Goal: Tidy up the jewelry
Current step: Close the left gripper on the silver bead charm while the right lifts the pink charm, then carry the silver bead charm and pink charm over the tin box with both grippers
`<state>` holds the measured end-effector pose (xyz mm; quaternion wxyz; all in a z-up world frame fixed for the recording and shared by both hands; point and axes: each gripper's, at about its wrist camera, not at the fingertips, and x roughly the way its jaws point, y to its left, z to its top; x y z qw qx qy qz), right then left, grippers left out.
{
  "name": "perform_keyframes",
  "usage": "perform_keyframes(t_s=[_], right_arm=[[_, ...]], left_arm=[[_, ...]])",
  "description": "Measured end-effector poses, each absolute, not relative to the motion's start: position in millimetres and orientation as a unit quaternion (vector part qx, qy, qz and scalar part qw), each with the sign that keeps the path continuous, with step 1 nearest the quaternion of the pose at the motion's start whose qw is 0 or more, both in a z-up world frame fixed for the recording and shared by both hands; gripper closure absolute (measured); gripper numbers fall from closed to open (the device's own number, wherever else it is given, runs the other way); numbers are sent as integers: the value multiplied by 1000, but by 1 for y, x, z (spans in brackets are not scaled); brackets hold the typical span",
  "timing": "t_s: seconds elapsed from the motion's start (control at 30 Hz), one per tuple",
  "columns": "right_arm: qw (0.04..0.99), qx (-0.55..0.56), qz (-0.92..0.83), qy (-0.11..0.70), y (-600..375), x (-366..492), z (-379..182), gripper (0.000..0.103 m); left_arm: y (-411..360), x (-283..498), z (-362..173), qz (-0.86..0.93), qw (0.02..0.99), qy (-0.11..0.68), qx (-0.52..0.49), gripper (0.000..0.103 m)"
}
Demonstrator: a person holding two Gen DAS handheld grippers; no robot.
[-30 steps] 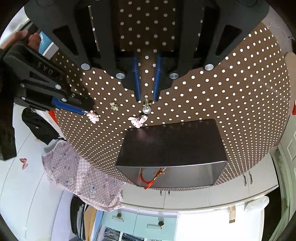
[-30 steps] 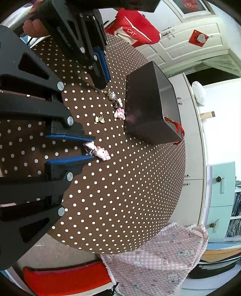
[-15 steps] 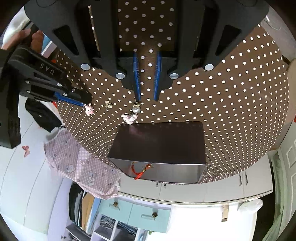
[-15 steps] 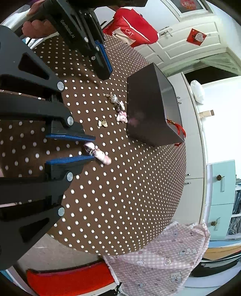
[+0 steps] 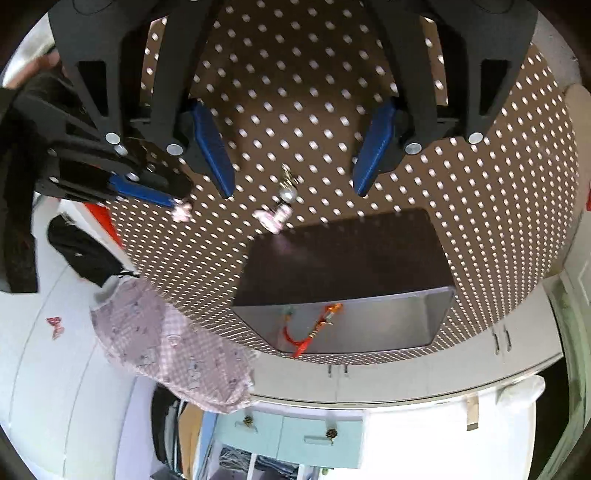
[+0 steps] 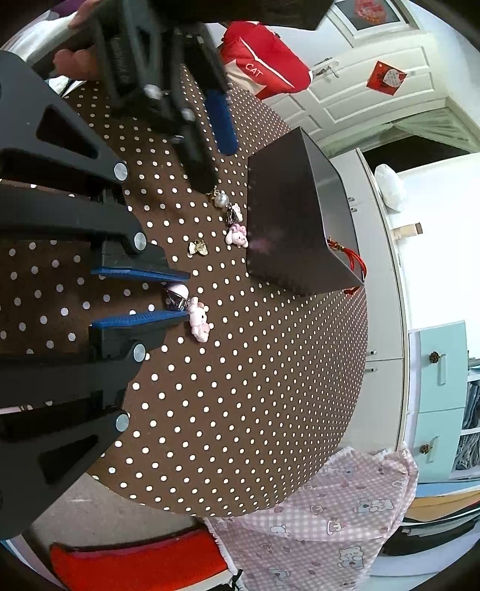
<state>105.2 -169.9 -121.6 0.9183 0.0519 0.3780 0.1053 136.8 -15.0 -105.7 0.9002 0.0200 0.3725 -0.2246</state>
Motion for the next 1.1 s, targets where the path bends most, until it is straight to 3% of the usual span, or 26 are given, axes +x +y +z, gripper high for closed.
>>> perform_keyframes(t_s=[0.1, 0.2, 0.27, 0.3, 0.73, 1.1], right_arm=[[918, 56, 112, 377, -172, 106, -122, 89], [917, 61, 118, 376, -175, 107, -123, 89], [917, 62, 120, 375, -176, 108, -122, 89], [918, 62, 120, 374, -177, 108, -122, 89], [920, 67, 113, 370, -178, 107, -117, 89], [942, 60, 113, 311, -182, 113, -69, 89]], left_arm=[[-21, 153, -115, -225, 885, 407, 26, 39], [-28, 153, -116, -215, 889, 399, 59, 72], [-29, 152, -116, -217, 892, 390, 66, 81], [-29, 151, -116, -226, 892, 386, 66, 91], [-12, 123, -99, -235, 921, 303, 61, 91], [10, 128, -82, -199, 937, 286, 26, 91]])
